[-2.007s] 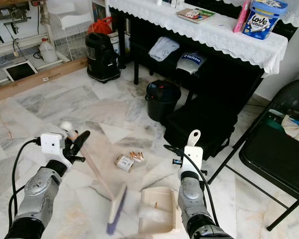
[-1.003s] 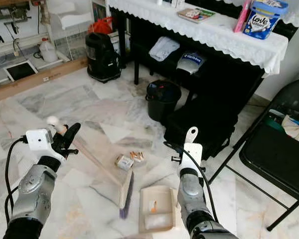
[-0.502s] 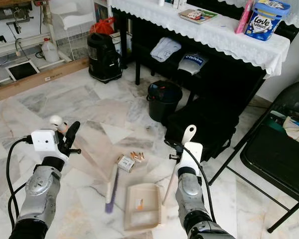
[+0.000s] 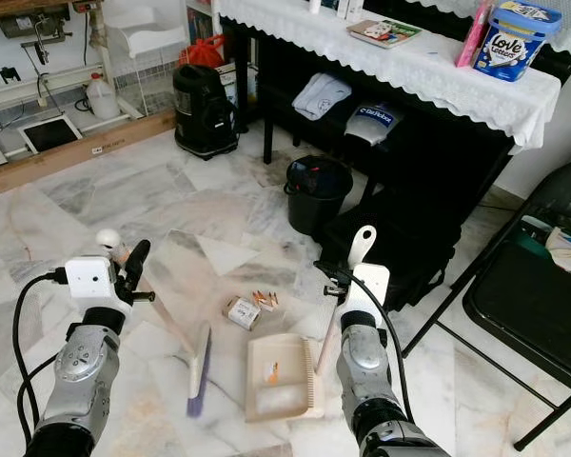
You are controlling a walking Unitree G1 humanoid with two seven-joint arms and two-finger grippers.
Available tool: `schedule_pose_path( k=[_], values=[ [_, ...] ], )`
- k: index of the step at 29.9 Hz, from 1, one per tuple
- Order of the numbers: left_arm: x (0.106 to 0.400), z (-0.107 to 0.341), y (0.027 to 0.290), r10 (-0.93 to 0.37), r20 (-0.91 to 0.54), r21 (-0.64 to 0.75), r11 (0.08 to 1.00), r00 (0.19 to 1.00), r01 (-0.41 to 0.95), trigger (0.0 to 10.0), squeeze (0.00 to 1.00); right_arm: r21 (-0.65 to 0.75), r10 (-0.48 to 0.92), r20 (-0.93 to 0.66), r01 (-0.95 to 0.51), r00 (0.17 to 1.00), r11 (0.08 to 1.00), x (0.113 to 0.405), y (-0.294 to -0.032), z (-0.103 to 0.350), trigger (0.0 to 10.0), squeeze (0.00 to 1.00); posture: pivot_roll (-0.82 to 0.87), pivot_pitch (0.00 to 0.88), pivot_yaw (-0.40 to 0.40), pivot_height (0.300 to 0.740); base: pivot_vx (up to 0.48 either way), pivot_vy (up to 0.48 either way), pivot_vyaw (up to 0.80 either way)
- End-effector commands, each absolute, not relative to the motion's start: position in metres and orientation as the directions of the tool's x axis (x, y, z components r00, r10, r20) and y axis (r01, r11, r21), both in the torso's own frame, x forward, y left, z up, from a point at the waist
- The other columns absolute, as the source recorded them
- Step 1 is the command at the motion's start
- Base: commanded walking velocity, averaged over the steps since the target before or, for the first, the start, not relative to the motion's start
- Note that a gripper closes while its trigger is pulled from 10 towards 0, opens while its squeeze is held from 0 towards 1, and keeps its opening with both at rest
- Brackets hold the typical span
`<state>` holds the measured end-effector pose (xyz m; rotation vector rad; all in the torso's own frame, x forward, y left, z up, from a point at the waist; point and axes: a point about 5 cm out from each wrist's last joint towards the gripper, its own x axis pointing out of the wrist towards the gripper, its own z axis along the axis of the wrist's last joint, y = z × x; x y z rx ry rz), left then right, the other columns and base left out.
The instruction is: Sweep floor
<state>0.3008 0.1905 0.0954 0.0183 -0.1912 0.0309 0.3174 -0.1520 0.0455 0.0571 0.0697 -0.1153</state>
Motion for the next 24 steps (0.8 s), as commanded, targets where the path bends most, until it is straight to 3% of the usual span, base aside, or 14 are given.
schedule_pose_path(
  k=[1,24],
  values=[
    [0.3013,0.1012,0.1897,0.032,0.23,0.021,0.999,0.973,-0.038,10.0,0.0,0.041,-0.09,-0.013,0.091,0.996,0.995,0.3205,-0.1496,0.0545,10.0,0.0,0.02,0.0,-0.098,0.74,0.0,0.0,0.78],
    [0.3023,0.0999,0.189,0.041,0.225,0.034,0.998,0.974,-0.05,10.0,0.0,0.062,-0.067,-0.001,0.067,0.998,0.996,0.3224,-0.1432,0.0578,10.0,0.0,0.0,0.002,-0.091,0.74,0.0,0.0,0.78]
  ],
)
